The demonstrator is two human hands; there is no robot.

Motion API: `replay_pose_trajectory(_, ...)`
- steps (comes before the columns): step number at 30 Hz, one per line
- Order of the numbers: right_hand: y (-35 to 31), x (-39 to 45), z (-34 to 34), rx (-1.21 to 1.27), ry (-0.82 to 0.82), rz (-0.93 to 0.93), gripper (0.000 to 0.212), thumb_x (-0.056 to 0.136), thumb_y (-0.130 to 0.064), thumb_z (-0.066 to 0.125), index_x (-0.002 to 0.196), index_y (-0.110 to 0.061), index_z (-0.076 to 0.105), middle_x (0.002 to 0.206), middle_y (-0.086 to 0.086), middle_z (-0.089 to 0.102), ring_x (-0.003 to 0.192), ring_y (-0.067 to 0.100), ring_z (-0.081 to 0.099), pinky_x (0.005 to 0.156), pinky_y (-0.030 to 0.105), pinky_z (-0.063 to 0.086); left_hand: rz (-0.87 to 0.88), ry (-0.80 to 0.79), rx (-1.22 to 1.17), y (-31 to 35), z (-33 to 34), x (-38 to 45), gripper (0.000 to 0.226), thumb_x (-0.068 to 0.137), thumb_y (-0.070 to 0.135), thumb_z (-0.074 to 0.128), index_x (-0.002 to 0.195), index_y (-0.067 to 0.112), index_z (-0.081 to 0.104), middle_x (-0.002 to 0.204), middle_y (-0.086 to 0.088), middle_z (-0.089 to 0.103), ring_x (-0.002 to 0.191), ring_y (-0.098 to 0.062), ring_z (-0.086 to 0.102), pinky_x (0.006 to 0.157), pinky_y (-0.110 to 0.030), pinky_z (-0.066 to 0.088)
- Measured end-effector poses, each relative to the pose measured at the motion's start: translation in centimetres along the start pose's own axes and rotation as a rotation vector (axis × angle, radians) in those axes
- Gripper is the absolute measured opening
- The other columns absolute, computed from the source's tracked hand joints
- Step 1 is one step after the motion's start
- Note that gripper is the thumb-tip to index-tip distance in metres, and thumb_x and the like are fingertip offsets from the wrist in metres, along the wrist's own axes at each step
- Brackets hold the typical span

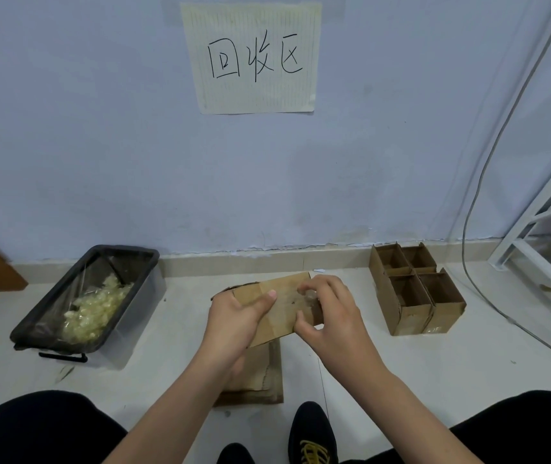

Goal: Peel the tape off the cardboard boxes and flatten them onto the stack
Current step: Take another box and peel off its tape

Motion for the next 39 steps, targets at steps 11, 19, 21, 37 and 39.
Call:
replay_pose_trajectory(11,0.0,-0.1,-0.2,-0.056,-0.053,-0.043,0.032,0.088,-0.028,0.068,0.118,-0.028,0.056,0.115,-0.022,0.045,0.106,-0.005,0.043,0.084,0.004,0.035,-0.072,0.048,-0.034,-0.2,-0.6,0.1,0.019,0.093,0.008,0.071,0.075,0.004,0.068,0.051,0.009,0.064,0.048,-0.006,0.063,0.048,-0.016,0.047)
replay_pose_trajectory(19,-0.2,0.0,0.0,-0.071,-0.074,-0.075,0.028,0.092,-0.023,0.063,0.120,-0.024,0.057,0.117,-0.021,0.040,0.109,0.001,0.046,0.089,0.016,0.046,-0.072,0.051,0.037,-0.2,-0.7,0.1,0.024,0.092,0.009,0.072,0.069,0.005,0.068,0.058,0.003,0.067,0.060,-0.016,0.070,0.059,-0.021,0.052)
replay_pose_trajectory(21,-0.2,0.0,0.0,-0.096,-0.082,-0.087,0.027,0.094,-0.023,0.062,0.120,-0.025,0.057,0.117,-0.021,0.040,0.109,0.001,0.045,0.091,0.016,0.046,-0.053,0.054,0.049,-0.2,-0.9,0.2,0.016,0.092,0.012,0.074,0.081,0.001,0.071,0.070,-0.004,0.070,0.072,-0.026,0.072,0.069,-0.031,0.055)
replay_pose_trajectory(37,0.1,-0.1,-0.2,-0.082,-0.154,-0.060,0.037,0.090,-0.034,0.063,0.125,-0.034,0.051,0.119,-0.025,0.036,0.109,-0.008,0.045,0.085,0.014,0.046,-0.057,0.031,0.105,-0.8,-1.1,0.7,0.009,0.092,0.010,0.073,0.092,0.002,0.077,0.091,-0.015,0.078,0.089,-0.031,0.076,0.087,-0.046,0.059)
replay_pose_trajectory(39,0.3,0.0,-0.4,-0.071,-0.162,-0.049,0.037,0.090,-0.036,0.065,0.124,-0.034,0.052,0.118,-0.025,0.038,0.109,-0.008,0.046,0.084,0.012,0.045,-0.057,0.032,0.089,-0.8,-1.1,0.6,0.008,0.092,0.009,0.073,0.095,0.003,0.077,0.092,-0.013,0.079,0.089,-0.029,0.076,0.087,-0.045,0.060)
Point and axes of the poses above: each hand's wrist, its own x-axis towards the middle knuckle, its own z-axis out of the palm, y = z × x, the point moved 5 cm from there along x, towards the middle knuckle
